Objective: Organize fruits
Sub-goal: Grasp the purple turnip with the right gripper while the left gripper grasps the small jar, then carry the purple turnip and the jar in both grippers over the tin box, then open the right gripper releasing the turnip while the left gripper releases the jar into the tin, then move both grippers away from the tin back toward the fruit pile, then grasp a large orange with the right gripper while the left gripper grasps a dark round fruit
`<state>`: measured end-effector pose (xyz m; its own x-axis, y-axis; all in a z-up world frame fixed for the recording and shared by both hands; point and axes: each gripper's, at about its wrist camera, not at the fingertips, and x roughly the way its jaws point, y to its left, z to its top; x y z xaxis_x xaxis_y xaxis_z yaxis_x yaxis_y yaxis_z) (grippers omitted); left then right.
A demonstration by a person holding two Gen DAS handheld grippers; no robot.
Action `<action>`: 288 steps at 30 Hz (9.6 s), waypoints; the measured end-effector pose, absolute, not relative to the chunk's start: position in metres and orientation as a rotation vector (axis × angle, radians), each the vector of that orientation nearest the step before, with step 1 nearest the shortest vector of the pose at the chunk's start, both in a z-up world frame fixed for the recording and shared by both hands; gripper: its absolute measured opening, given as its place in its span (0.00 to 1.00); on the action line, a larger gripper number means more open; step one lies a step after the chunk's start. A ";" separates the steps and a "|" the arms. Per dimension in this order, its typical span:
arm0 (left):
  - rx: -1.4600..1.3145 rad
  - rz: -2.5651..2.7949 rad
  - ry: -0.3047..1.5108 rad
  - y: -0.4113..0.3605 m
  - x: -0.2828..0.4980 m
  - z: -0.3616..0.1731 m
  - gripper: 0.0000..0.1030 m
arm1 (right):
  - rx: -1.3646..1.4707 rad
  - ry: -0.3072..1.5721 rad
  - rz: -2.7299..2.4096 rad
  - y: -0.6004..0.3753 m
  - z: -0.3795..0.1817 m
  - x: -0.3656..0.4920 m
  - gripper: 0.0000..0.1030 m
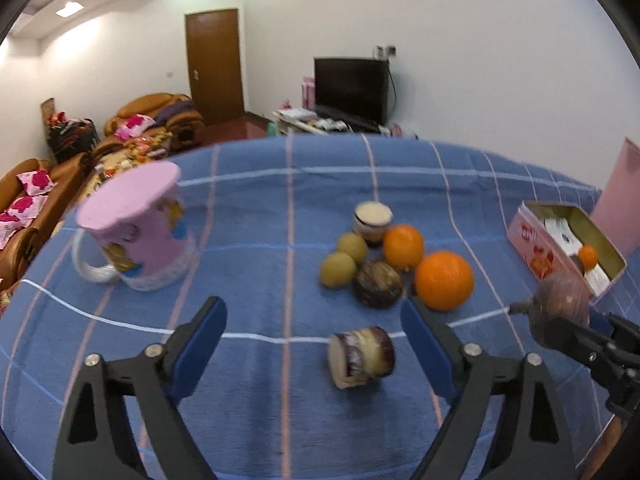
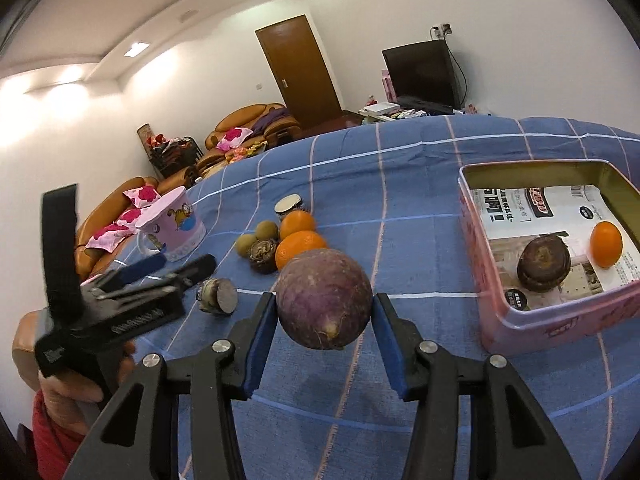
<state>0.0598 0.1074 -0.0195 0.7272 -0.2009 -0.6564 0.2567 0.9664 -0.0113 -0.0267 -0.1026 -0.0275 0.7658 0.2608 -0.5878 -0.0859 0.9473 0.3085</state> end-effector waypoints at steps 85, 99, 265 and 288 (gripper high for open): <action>0.044 -0.349 0.489 -0.121 0.017 0.005 0.30 | 0.123 0.436 -0.186 -0.316 0.015 -0.056 0.49; 0.099 -0.354 0.622 -0.182 0.044 -0.005 0.30 | 0.096 0.510 -0.174 -0.321 0.004 -0.027 0.49; 0.005 -0.267 0.783 0.073 0.082 -0.021 0.53 | 0.070 0.624 0.074 -0.101 -0.013 0.006 0.47; -0.050 -0.304 0.885 0.047 0.106 -0.042 0.37 | 0.091 0.622 0.097 -0.105 -0.012 0.002 0.47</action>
<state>0.1063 0.0474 -0.0421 0.5934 -0.2818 -0.7540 0.2405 0.9560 -0.1680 0.0023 -0.1047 -0.0116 0.8086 0.1179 -0.5764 -0.0632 0.9914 0.1142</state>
